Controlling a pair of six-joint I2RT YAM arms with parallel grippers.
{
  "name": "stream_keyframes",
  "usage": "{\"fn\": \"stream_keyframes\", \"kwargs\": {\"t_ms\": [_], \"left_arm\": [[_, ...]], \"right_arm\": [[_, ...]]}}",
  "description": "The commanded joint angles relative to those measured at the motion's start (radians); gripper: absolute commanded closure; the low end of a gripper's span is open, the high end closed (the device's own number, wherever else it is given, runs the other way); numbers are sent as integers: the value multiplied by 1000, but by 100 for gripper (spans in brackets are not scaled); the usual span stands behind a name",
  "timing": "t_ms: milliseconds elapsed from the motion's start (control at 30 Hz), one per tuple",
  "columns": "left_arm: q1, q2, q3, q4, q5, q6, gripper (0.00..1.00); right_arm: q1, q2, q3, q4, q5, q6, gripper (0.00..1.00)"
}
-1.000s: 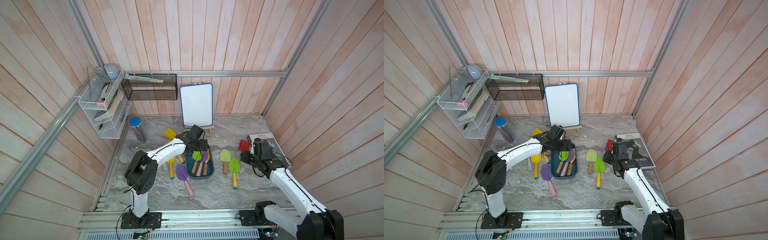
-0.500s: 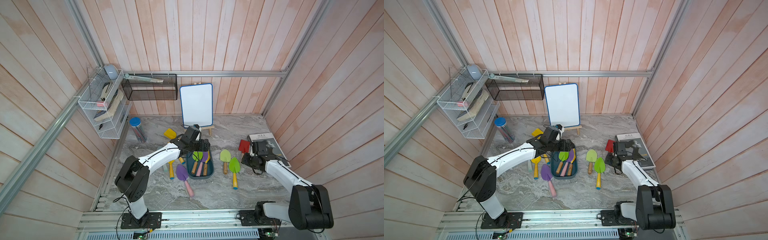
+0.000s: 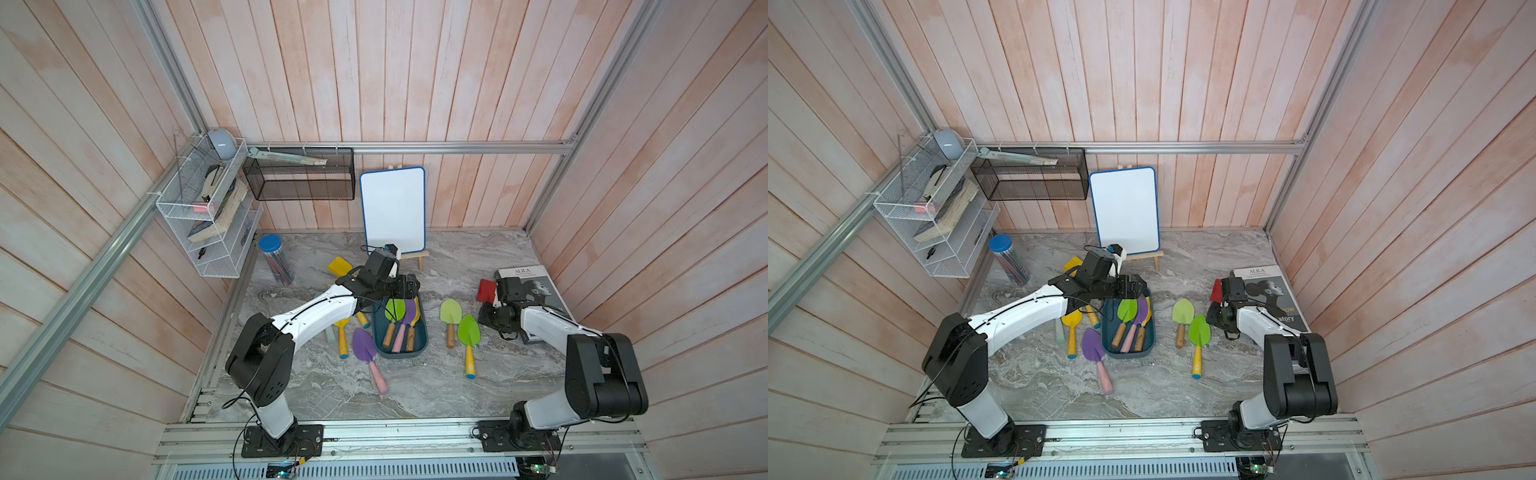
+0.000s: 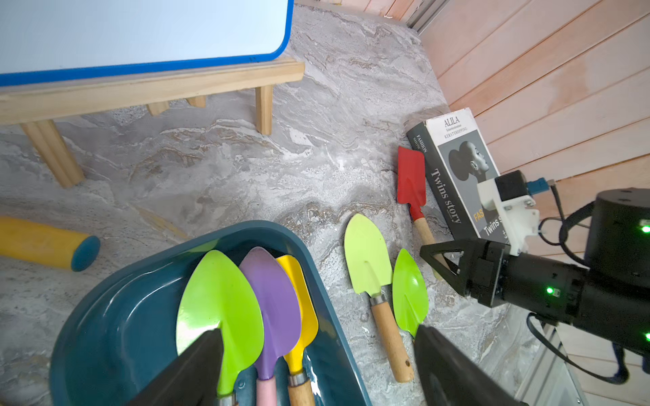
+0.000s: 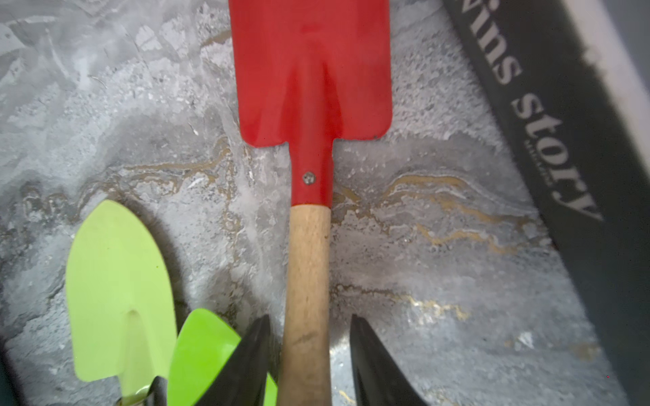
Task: Put the shovel into the storage box
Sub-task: Pick up the shovel from the center of the board.
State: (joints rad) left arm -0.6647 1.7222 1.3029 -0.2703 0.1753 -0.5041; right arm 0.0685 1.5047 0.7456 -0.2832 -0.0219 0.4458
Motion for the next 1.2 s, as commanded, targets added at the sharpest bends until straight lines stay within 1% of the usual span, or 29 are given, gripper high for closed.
{"fn": "stream_keyframes", "kwargs": {"t_ms": [0,133,233,267,300,467,633,767,867,1067,1167], "left_arm": [[10,-18,-17,21,18,16,9],[14,-21,-19,23,21,16,9],[15,-24,-22,23,24,16,9],[14,-26,-23,25,27,16,9],[14,-28,-25,28,29,15,9],[14,-47,-45,48,48,8,9],[20,-69,-76,80,81,-4,9],[27,-84,-105,129,133,-26,9],[29,-91,-122,162,165,-34,10],[28,-95,-127,199,197,-39,12],[29,-96,-127,216,201,-43,13]], "right_arm": [[-5,21,29,11,-10,-1,65],[-5,24,32,9,-12,-2,79],[-5,16,32,3,-12,-4,91],[-5,11,32,0,-10,-4,97],[-5,3,32,-5,-9,-5,100],[11,-59,43,-45,-5,-36,100],[63,-159,71,-100,-11,-85,100],[138,-245,100,-137,-46,-115,100],[205,-280,124,-158,-67,-123,100],[379,-271,200,-203,-25,-102,100],[437,-258,221,-197,-7,-79,100]]}}
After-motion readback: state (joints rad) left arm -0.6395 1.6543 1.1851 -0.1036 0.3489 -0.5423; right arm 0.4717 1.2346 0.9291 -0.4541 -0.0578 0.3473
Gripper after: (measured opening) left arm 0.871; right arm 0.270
